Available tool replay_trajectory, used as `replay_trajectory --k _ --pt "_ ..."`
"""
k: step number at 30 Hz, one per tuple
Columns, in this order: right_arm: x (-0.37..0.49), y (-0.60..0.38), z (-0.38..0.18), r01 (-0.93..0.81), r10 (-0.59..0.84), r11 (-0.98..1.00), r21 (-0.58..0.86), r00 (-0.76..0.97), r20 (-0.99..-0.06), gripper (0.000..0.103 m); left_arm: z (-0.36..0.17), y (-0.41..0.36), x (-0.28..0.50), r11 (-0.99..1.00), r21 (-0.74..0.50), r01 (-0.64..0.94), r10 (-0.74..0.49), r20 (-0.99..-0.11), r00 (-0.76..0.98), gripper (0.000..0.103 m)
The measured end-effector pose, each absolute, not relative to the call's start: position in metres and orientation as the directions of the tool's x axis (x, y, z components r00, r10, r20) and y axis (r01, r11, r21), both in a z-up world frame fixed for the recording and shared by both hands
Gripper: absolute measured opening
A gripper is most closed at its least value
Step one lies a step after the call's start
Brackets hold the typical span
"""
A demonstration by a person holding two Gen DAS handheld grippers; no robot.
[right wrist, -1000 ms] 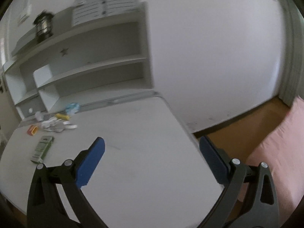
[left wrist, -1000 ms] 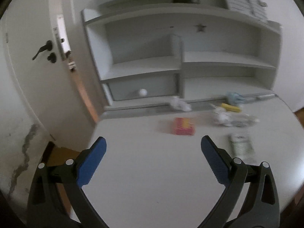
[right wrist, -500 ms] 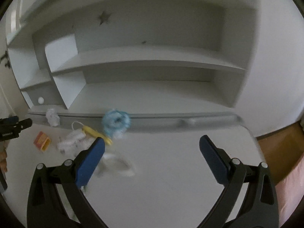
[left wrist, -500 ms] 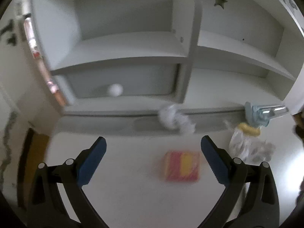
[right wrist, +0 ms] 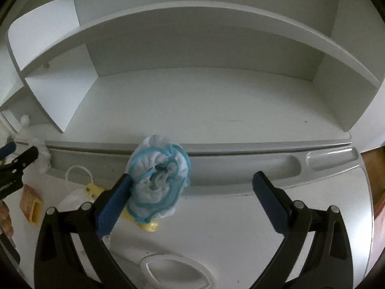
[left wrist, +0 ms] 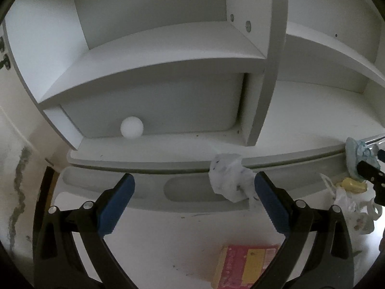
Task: Collect trash
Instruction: 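Grasp the blue-white cloth with right tool while left tool grasps white tissue, then carry the tissue and blue-white cloth over the bin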
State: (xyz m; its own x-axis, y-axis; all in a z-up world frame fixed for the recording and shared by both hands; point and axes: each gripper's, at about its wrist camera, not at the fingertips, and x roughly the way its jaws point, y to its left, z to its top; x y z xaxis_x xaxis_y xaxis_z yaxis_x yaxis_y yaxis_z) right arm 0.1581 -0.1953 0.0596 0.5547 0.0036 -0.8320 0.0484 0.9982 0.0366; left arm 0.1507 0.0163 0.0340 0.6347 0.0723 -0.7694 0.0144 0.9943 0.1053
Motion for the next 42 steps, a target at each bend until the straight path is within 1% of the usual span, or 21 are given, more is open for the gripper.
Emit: replay_trajectory --k 8,11,13,17,18,19,20,21,22,23,24,25,29,35,42 --pt "0.153 -0.186 0.06 0.038 -0.022 0.999 0.001 0.598 -0.801 0.096 0.03 -0.004 0.143 0.99 0.113 0.089 0.028 -0.759 0.65 0.097" --pt "0.149 -0.185 0.057 0.01 0.023 0.999 0.035 0.578 -0.815 0.089 0.029 -0.004 0.14 0.991 0.099 0.089 0.017 -0.759 0.651 0.097" --pt "0.151 -0.182 0.052 -0.003 0.052 0.998 0.06 0.551 -0.833 0.08 0.028 0.0 0.141 0.993 0.082 0.086 0.006 -0.763 0.647 0.097" --pt "0.147 -0.178 0.051 -0.025 0.078 0.997 0.077 0.545 -0.835 0.075 0.026 0.008 0.146 0.994 0.051 0.1 -0.024 -0.773 0.634 0.097" --pt "0.146 -0.178 0.052 -0.029 0.084 0.996 0.081 0.547 -0.833 0.071 0.026 0.008 0.146 0.993 0.04 0.115 -0.041 -0.775 0.63 0.096" --pt "0.145 -0.177 0.052 -0.033 0.08 0.997 0.075 0.552 -0.83 0.062 0.026 0.01 0.146 0.991 0.026 0.133 -0.063 -0.777 0.626 0.092" --pt "0.143 -0.178 0.054 -0.039 0.086 0.996 0.077 0.557 -0.826 0.056 0.02 0.014 0.146 0.987 -0.003 0.162 -0.104 -0.779 0.618 0.083" --pt "0.142 -0.18 0.055 -0.043 0.104 0.994 0.097 0.561 -0.821 0.038 0.019 0.013 0.145 0.982 -0.039 0.186 -0.146 -0.78 0.609 0.061" --pt "0.141 -0.183 0.056 -0.037 0.122 0.992 0.122 0.559 -0.82 0.028 0.018 0.015 0.146 0.974 -0.086 0.21 -0.197 -0.779 0.595 0.04" --pt "0.141 -0.187 0.056 -0.029 0.145 0.987 0.156 0.557 -0.818 0.026 0.018 0.017 0.145 0.967 -0.121 0.224 -0.233 -0.776 0.586 0.04" --pt "0.141 -0.192 0.057 -0.017 0.159 0.983 0.181 0.56 -0.813 0.024 0.018 0.016 0.144 0.969 -0.106 0.223 -0.222 -0.771 0.597 0.036" --pt "0.14 -0.196 0.059 -0.006 0.165 0.98 0.197 0.568 -0.806 0.023 0.019 0.015 0.142 0.972 -0.086 0.217 -0.204 -0.766 0.609 0.034" --pt "0.138 -0.208 0.067 0.031 0.155 0.975 0.219 0.611 -0.776 0.023 0.03 0.015 0.133 0.983 -0.014 0.183 -0.136 -0.726 0.674 0.033" --pt "0.144 -0.204 0.062 0.015 0.15 0.98 0.198 0.593 -0.791 0.023 0.026 0.017 0.129 0.987 -0.006 0.161 -0.113 -0.736 0.667 0.033" --pt "0.144 -0.196 0.062 -0.011 0.152 0.983 0.182 0.597 -0.788 0.023 0.026 0.014 0.132 0.988 -0.007 0.156 -0.111 -0.736 0.668 0.034"
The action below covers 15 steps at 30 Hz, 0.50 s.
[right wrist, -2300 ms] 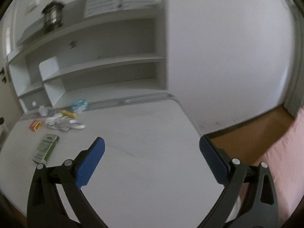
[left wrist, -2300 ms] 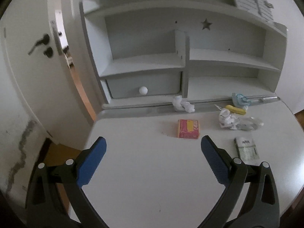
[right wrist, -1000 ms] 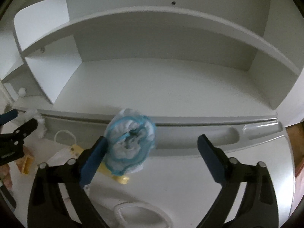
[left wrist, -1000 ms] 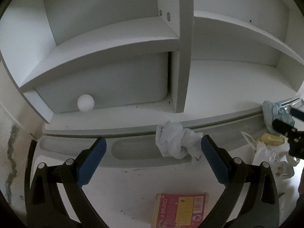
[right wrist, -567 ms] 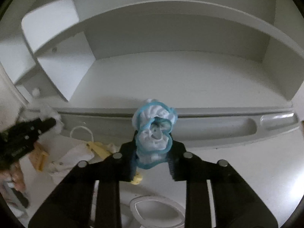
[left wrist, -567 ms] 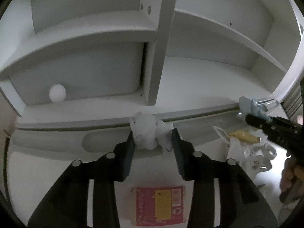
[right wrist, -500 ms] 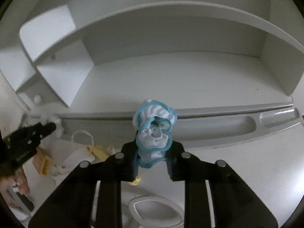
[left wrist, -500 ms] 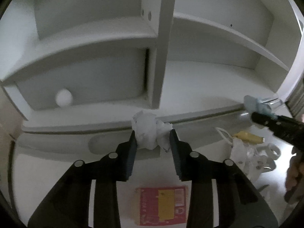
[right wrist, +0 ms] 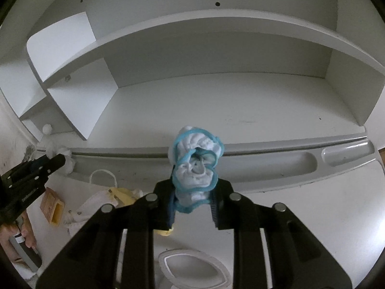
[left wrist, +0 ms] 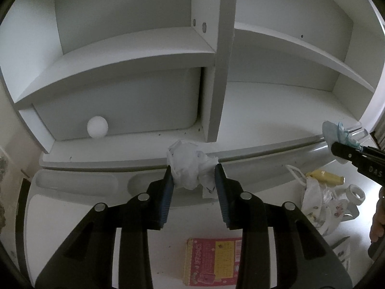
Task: Collect trash
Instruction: 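Carry the tissue and blue-white cloth over the bin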
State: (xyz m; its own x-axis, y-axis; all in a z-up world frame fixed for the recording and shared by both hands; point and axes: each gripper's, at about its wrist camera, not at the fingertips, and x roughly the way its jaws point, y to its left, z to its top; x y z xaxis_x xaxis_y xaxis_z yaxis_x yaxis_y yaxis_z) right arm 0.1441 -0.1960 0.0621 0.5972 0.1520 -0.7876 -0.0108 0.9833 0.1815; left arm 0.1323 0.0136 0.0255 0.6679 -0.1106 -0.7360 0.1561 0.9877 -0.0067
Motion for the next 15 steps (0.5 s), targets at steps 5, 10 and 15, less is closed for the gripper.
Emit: replay_trajectory --k 5,10,15 --pt "0.141 -0.196 0.063 -0.022 0.154 0.984 0.176 0.601 -0.784 0.023 0.025 0.009 0.133 0.988 -0.009 0.157 -0.112 -0.737 0.667 0.034" --pt "0.138 -0.197 0.065 -0.025 0.153 0.985 0.173 0.602 -0.783 0.023 0.025 0.012 0.133 0.988 -0.01 0.156 -0.113 -0.735 0.669 0.034" --pt "0.13 -0.198 0.079 -0.035 0.149 0.985 0.167 0.66 -0.737 0.023 0.043 0.019 0.122 0.99 -0.021 0.137 -0.115 -0.678 0.726 0.034"
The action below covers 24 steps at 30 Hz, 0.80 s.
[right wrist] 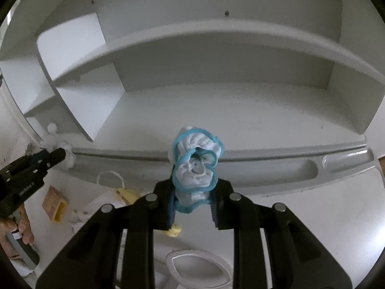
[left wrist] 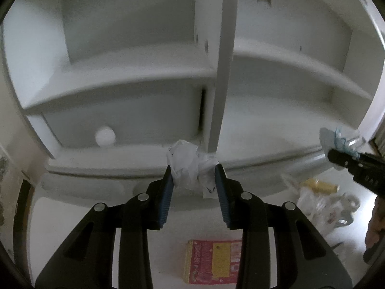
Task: Collect trash
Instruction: 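Carry the tissue and blue-white cloth over the bin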
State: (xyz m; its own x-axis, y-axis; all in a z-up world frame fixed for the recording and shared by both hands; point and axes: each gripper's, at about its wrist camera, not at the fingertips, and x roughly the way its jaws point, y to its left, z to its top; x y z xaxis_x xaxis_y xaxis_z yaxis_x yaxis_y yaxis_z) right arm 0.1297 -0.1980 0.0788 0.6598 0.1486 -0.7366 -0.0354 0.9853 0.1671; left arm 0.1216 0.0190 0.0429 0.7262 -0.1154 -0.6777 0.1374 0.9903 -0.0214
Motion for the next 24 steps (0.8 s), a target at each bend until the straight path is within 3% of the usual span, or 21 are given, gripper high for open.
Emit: replay_trajectory --k 4,8,15,20,24 --pt "0.115 -0.205 0.108 -0.051 0.182 0.977 0.205 0.699 -0.692 0.023 0.083 0.019 0.099 0.991 -0.04 0.129 -0.128 -0.579 0.805 0.034" --pt "0.056 -0.225 0.157 -0.066 0.191 0.973 0.221 0.767 -0.613 0.023 0.124 -0.003 0.062 0.98 -0.03 0.195 -0.18 -0.541 0.821 0.034" --pt "-0.102 -0.314 0.212 0.094 0.021 0.977 0.193 0.853 -0.522 0.023 0.175 -0.102 -0.03 0.903 -0.059 0.425 -0.395 -0.5 0.771 0.034" --pt "-0.237 -0.412 0.199 0.337 -0.164 0.914 0.224 0.814 -0.557 0.023 0.163 -0.231 -0.132 0.736 -0.147 0.661 -0.629 -0.507 0.589 0.034" --pt "-0.327 -0.494 0.149 0.542 -0.251 0.795 0.274 0.705 -0.664 0.023 0.125 -0.327 -0.228 0.541 -0.227 0.81 -0.756 -0.553 0.35 0.034"
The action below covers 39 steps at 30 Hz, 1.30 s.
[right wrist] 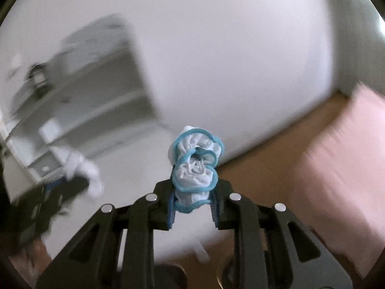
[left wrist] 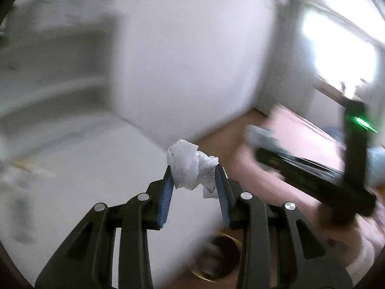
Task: Collect trash
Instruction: 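Carry the tissue and blue-white cloth over the bin, then open both tools to drop the tissue and cloth into the bin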
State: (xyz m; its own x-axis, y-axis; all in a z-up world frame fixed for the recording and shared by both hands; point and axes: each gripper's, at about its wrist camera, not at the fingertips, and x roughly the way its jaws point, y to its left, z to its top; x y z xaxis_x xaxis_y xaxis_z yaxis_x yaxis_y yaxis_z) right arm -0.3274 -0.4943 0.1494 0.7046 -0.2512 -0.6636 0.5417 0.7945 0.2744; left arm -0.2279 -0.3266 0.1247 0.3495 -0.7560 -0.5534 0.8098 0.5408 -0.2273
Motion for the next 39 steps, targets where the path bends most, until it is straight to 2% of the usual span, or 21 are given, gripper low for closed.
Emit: replay_trajectory --k 3,7,10,12,16,20,33,35,37,38,39 --pt "-0.374 -0.545 0.092 0.653 -0.241 0.691 0.311 0.613 -0.752 0.023 0.073 -0.38 -0.288 0.428 -0.27 0.862 -0.753 -0.635 0.175 0.034" --pt "-0.408 -0.575 -0.011 0.732 -0.105 0.575 0.365 0.508 -0.855 0.023 -0.027 -0.421 -0.322 0.431 -0.282 0.857 -0.612 -0.79 0.047 0.034" --pt "-0.421 -0.577 -0.07 0.754 0.017 0.519 0.403 0.462 -0.887 0.023 -0.091 -0.433 -0.321 0.495 -0.294 0.817 -0.506 -0.863 -0.004 0.034" --pt "-0.421 -0.576 -0.09 0.758 0.077 0.486 0.436 0.46 -0.885 0.023 -0.123 -0.439 -0.319 0.544 -0.296 0.785 -0.448 -0.894 -0.027 0.034" --pt "-0.416 -0.577 -0.103 0.754 0.096 0.496 0.43 0.445 -0.89 0.023 -0.154 -0.447 -0.315 0.594 -0.3 0.746 -0.384 -0.921 -0.064 0.034" --pt "-0.411 -0.565 -0.108 0.74 0.117 0.511 0.438 0.446 -0.888 0.023 -0.163 -0.452 -0.321 0.6 -0.278 0.75 -0.351 -0.934 -0.066 0.034" --pt "-0.414 -0.559 -0.124 0.744 0.168 0.492 0.453 0.429 -0.887 0.023 -0.181 -0.453 -0.309 0.604 -0.363 0.709 -0.367 -0.917 -0.157 0.034" --pt "-0.412 -0.558 -0.123 0.737 0.19 0.486 0.47 0.436 -0.88 0.034 -0.182 -0.454 -0.31 0.596 -0.379 0.708 -0.377 -0.91 -0.17 0.041" --pt "-0.413 -0.558 -0.117 0.73 0.174 0.489 0.477 0.455 -0.874 0.08 -0.181 -0.454 -0.313 0.596 -0.391 0.701 -0.393 -0.904 -0.17 0.087" --pt "-0.414 -0.558 -0.11 0.729 0.144 0.5 0.468 0.463 -0.875 0.086 -0.178 -0.454 -0.315 0.598 -0.395 0.697 -0.418 -0.896 -0.149 0.092" --pt "-0.416 -0.559 -0.102 0.726 0.113 0.515 0.455 0.469 -0.876 0.088 -0.174 -0.453 -0.317 0.597 -0.391 0.701 -0.44 -0.89 -0.122 0.093"
